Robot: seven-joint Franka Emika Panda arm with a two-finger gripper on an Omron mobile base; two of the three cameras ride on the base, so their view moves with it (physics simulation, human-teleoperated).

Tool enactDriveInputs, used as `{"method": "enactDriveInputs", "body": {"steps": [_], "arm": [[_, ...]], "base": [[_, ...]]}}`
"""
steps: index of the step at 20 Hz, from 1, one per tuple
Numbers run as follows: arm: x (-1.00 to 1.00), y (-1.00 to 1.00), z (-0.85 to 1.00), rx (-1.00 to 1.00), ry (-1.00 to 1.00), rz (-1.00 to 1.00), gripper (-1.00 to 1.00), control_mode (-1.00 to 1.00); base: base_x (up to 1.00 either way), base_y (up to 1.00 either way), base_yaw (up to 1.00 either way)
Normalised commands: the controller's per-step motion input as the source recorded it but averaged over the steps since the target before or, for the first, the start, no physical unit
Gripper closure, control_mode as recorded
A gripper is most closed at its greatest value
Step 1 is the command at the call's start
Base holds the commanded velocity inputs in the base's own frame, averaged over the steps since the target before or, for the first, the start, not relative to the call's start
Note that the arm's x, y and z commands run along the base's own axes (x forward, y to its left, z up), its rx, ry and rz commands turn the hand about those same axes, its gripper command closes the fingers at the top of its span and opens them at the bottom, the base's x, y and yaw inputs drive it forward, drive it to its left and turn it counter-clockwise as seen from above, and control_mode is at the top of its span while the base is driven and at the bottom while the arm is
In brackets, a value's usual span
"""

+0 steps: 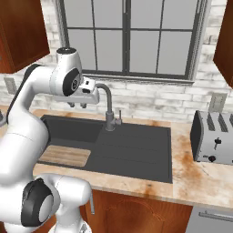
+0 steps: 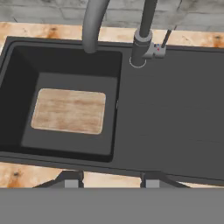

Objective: Turn on the sink faucet with hot water and rinse the cutting board for ten seconds, then turn off the faucet. Push the cutting board to reach the water if necessary.

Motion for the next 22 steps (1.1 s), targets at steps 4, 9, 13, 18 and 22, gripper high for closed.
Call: {"method": "enactDriveInputs", "body": {"steps": [4, 9, 13, 18, 22], "arm": [[-0.1, 0.0, 0.0, 0.0, 0.0, 0.0, -1.0, -1.0], [-0.19, -0.13, -0.12, 0.0, 0.0, 0.0, -1.0, -1.0], [-0.04, -0.57, -0.2, 0.0, 0.0, 0.0, -1.0, -1.0], [0.0, -0.7, -0.21, 0.0, -0.01, 0.0, -1.0, -1.0], [0.01, -0.63, -0.26, 0.0, -0.08, 0.0, -1.0, -1.0]], "base": [[0.0, 0.0, 0.0], [0.0, 0.0, 0.0], [0.0, 0.0, 0.0], [0.0, 0.0, 0.0], [0.0, 0.0, 0.0]]}}
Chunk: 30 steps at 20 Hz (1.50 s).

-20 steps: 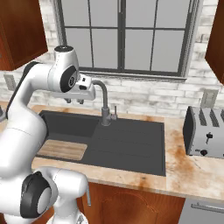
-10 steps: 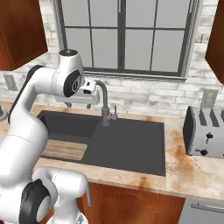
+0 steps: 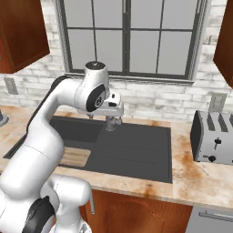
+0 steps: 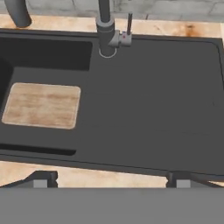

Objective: Turn on the sink faucet with hot water and rinse the cutting board for ten seconds, then turn off the faucet. Push the cutting board to reach the water if necessary.

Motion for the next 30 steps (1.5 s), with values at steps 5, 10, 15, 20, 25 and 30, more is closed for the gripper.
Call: {"method": "enactDriveInputs", "body": {"steps": [5, 10, 15, 20, 25, 30], "arm": [[0.01, -0.42, -0.33, 0.01, -0.27, 0.0, -1.0, -1.0], [0.01, -0.34, -0.32, 0.04, -0.4, 0.0, -1.0, -1.0], [0.01, -0.29, -0.27, 0.03, -0.38, 0.0, -1.0, -1.0], [0.07, -0.29, -0.03, 0.09, -0.27, 0.0, -1.0, -1.0], [0.21, -0.19, 0.0, 0.09, -0.25, 0.0, -1.0, -1.0], [0.33, -0.06, 0.0, 0.1, -0.21, 0.0, -1.0, -1.0]], "base": [[0.0, 0.0, 0.0], [0.0, 0.0, 0.0], [0.0, 0.0, 0.0], [0.0, 0.0, 0.0], [0.0, 0.0, 0.0], [0.0, 0.0, 0.0]]}}
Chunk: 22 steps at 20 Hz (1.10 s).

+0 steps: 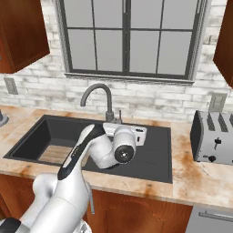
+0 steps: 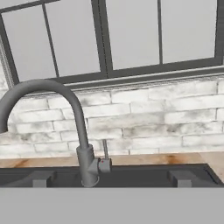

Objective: Turn on the sink faucet with hot water and rinse the cutting board for ten seconds, then turn off the faucet. Push the cutting board to reach the water if necessary.

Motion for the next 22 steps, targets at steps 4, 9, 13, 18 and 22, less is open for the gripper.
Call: {"method": "enactDriveInputs", "body": {"steps": [4, 9, 13, 18, 22], "arm": [[0.1, 0.0, 0.0, 0.07, -0.09, 0.0, -1.0, -1.0], [0.07, 0.0, 0.0, 0.0, 0.03, 0.0, -1.0, -1.0], [0.18, 0.0, 0.0, 0.0, 0.06, 0.0, -1.0, -1.0], [0.36, 0.0, 0.0, 0.0, 0.05, 0.02, -1.0, -1.0], [0.33, 0.0, -0.08, 0.0, 0.0, 0.07, -1.0, -1.0]], "base": [[0.0, 0.0, 0.0], [0.0, 0.0, 0.0], [0.0, 0.0, 0.0], [0.0, 0.0, 0.0], [0.0, 0.0, 0.0]]}}
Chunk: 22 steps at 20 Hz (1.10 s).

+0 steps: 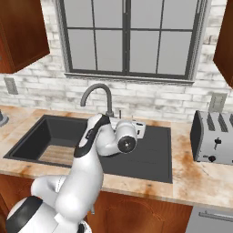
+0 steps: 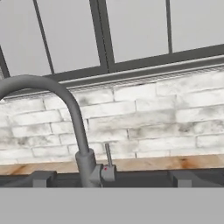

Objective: Turn on the sink faucet with hot water and rinse the cutting board for ten seconds, then turn off the faucet. Push the cutting board to reach the water if necessary.

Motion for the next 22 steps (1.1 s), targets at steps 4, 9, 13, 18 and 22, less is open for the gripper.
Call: {"method": "enactDriveInputs", "body": {"steps": [4, 9, 13, 18, 22], "arm": [[0.28, 0.0, -0.18, -0.03, 0.0, 0.05, -1.0, -1.0], [0.2, 0.02, -0.22, -0.07, -0.02, 0.05, -1.0, -1.0], [0.1, 0.11, -0.18, -0.09, 0.0, 0.02, -1.0, -1.0], [0.08, 0.23, -0.09, -0.08, 0.0, 0.0, -1.0, -1.0], [0.17, 0.16, -0.03, -0.04, 0.0, 0.0, -1.0, -1.0]], "base": [[0.0, 0.0, 0.0], [0.0, 0.0, 0.0], [0.0, 0.0, 0.0], [0.0, 0.0, 0.0], [0.0, 0.0, 0.0]]}}
